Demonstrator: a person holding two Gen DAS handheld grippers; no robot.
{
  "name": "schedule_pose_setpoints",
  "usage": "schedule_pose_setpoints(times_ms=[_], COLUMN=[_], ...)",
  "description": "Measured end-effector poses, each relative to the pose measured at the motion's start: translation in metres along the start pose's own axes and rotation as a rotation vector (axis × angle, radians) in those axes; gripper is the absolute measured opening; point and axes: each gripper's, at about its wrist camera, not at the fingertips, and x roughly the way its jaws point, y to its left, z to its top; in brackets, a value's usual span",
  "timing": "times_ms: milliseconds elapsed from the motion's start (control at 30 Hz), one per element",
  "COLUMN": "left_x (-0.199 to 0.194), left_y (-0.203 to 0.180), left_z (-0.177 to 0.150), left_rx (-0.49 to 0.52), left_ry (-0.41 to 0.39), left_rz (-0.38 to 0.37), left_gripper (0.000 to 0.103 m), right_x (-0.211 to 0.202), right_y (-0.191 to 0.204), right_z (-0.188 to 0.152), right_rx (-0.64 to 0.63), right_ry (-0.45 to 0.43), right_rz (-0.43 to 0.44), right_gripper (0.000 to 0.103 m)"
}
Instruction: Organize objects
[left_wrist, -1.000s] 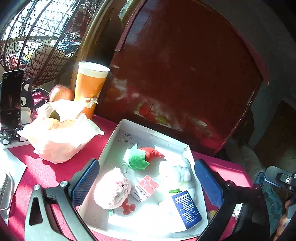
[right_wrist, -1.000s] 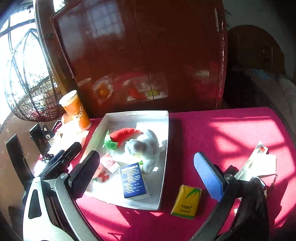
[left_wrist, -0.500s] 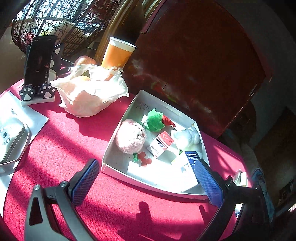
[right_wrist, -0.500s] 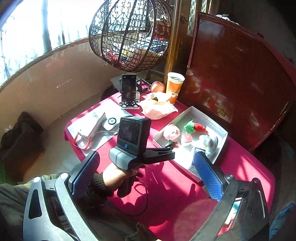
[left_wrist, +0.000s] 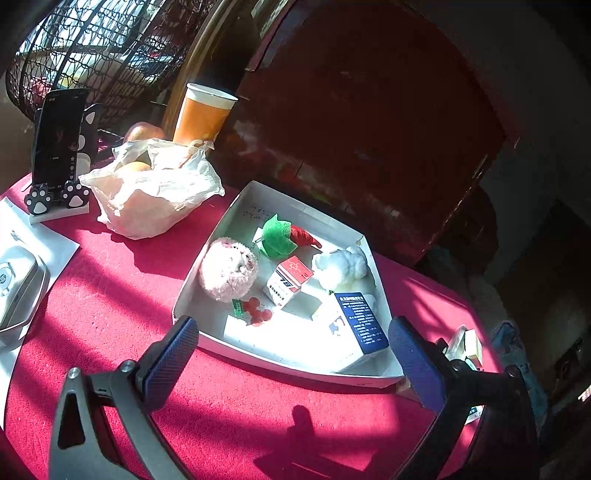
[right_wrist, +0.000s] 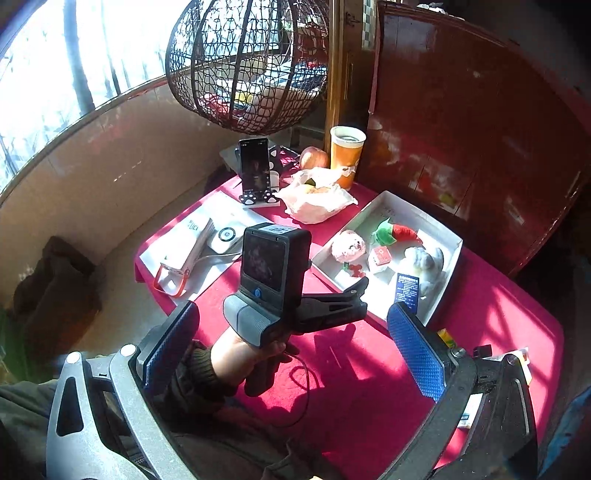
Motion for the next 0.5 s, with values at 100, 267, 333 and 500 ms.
schedule_pose_setpoints(times_ms=[100, 267, 333, 500], left_x=[-0.001, 0.001, 0.006, 0.035], left_y=[-0.005, -0.028, -0.040, -0.085], left_z=[-0.001, -0.004, -0.005, -0.015], left_rx=[0.009, 0.094, 0.144, 0.328], left_ry=[0.000, 0.000, 0.010, 0.079], left_rz=[-0.009, -0.029, -0.035, -0.060], left_gripper=[0.103, 0.103, 0.103, 0.103], right_x=[-0.004, 0.009, 0.012, 0.016], right_y=[0.012, -0.016, -0.032, -0.120], right_z=[0.001, -0.017, -0.032, -0.078], right_rx=[-0.059, 0.018, 0.032, 0.186], right_ry=[-0.029, 0.036, 0.018, -0.097], right_rz=[0.034, 0.039, 0.005, -0.181], right_gripper=[0.103, 0.103, 0.103, 0.103])
